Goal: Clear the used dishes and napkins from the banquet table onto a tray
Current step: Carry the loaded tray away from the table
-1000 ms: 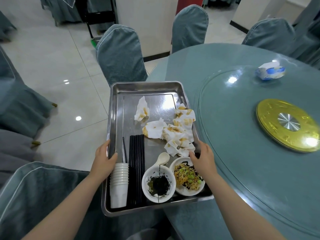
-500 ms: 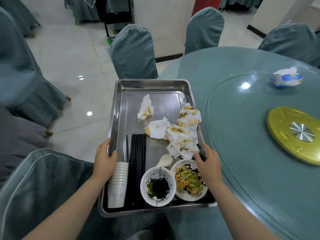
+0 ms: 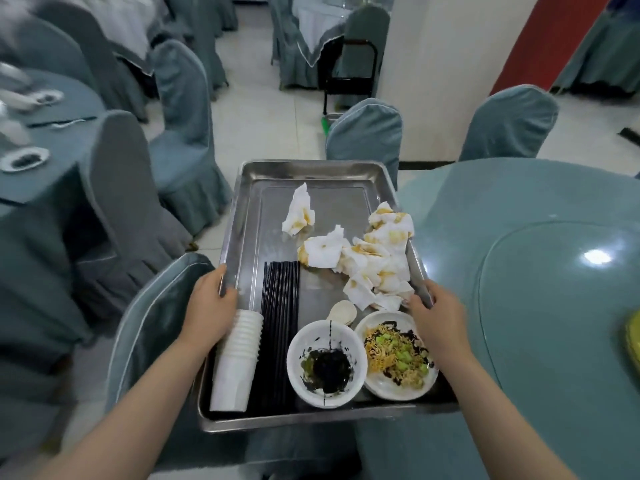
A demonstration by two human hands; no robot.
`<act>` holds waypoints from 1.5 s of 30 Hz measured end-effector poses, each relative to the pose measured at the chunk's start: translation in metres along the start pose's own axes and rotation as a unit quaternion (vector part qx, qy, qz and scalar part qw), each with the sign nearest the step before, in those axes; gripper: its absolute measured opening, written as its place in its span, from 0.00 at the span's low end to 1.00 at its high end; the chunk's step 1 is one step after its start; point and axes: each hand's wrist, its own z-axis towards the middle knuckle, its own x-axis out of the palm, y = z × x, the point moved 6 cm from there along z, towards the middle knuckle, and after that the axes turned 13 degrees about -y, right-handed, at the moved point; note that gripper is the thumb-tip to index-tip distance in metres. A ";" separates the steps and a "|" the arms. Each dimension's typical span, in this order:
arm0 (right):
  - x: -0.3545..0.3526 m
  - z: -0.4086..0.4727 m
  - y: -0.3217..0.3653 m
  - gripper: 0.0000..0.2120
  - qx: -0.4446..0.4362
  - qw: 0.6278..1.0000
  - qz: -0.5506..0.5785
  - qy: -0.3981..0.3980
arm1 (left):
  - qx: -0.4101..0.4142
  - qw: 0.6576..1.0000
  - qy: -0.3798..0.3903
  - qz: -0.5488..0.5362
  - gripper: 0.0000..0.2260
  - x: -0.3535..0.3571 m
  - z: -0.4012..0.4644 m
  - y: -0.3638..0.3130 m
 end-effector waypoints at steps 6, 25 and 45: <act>0.025 -0.005 0.073 0.07 -0.046 0.998 -0.002 0.037 | -0.015 0.997 -0.081 -0.001 0.14 -0.082 0.006 0.004; 0.196 -0.140 0.305 0.07 -0.141 0.984 -0.007 0.104 | -0.095 0.984 -0.145 0.042 0.27 -0.328 0.072 0.177; 0.301 -0.161 0.366 0.14 -0.020 1.000 -0.023 0.001 | -0.008 0.999 -0.031 0.040 0.25 -0.354 0.255 0.244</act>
